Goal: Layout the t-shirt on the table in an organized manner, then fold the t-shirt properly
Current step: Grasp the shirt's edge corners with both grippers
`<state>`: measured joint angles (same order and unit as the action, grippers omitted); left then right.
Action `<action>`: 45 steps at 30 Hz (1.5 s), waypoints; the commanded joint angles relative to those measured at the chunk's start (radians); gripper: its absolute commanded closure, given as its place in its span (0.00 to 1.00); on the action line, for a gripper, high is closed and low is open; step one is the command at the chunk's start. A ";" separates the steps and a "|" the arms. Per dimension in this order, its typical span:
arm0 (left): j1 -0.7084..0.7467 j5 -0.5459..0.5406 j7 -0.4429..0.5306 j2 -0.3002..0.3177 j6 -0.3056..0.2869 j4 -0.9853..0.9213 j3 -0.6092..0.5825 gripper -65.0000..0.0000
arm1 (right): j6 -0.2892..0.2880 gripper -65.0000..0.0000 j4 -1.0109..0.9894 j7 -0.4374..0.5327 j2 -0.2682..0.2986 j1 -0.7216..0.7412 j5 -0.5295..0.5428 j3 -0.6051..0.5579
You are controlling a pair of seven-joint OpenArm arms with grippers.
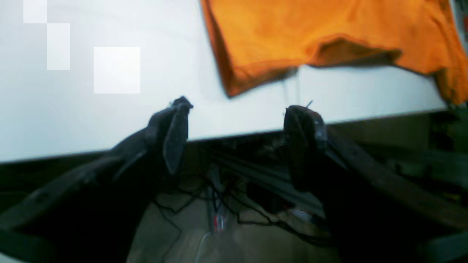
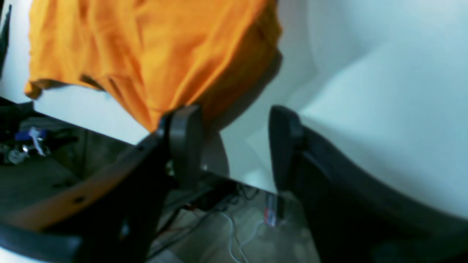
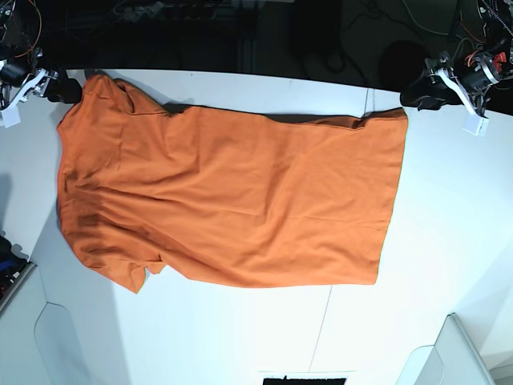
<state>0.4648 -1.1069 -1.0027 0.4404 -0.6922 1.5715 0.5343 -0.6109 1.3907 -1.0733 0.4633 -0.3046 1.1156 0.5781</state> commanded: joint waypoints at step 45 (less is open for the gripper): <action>-0.085 0.290 0.206 -0.016 0.026 0.013 -0.187 0.33 | -0.006 0.53 0.137 -0.117 -0.043 0.013 0.044 0.002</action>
<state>0.3767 -0.8448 -0.7773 0.4126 -0.6785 1.5772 0.3450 -0.6174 1.5105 -1.1973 0.4015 -0.2943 1.1351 0.5755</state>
